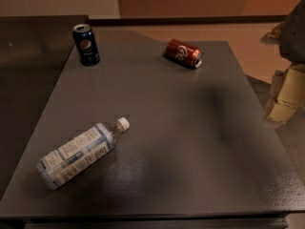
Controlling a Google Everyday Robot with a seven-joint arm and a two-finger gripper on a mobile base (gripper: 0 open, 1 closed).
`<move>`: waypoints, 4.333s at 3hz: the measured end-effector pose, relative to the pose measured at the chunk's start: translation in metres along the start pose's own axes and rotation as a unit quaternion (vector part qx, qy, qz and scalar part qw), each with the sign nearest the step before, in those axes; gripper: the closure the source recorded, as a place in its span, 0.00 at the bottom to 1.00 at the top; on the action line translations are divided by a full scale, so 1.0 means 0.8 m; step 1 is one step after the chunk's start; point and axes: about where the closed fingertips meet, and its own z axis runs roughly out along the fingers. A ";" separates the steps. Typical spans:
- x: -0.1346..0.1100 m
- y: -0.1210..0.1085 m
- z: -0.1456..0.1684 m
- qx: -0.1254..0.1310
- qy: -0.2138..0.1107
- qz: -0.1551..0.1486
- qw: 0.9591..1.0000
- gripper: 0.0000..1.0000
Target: Place coke can upright
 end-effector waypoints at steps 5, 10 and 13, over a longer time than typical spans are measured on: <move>-0.075 -0.116 0.091 0.013 -0.018 0.045 0.999 0.00; -0.121 -0.241 0.217 -0.030 0.024 0.246 0.969 0.00; -0.135 -0.276 0.265 -0.028 0.053 0.234 0.970 0.00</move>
Offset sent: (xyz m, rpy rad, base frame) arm 0.0331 0.0071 -0.0123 -0.0001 -0.0071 -0.0209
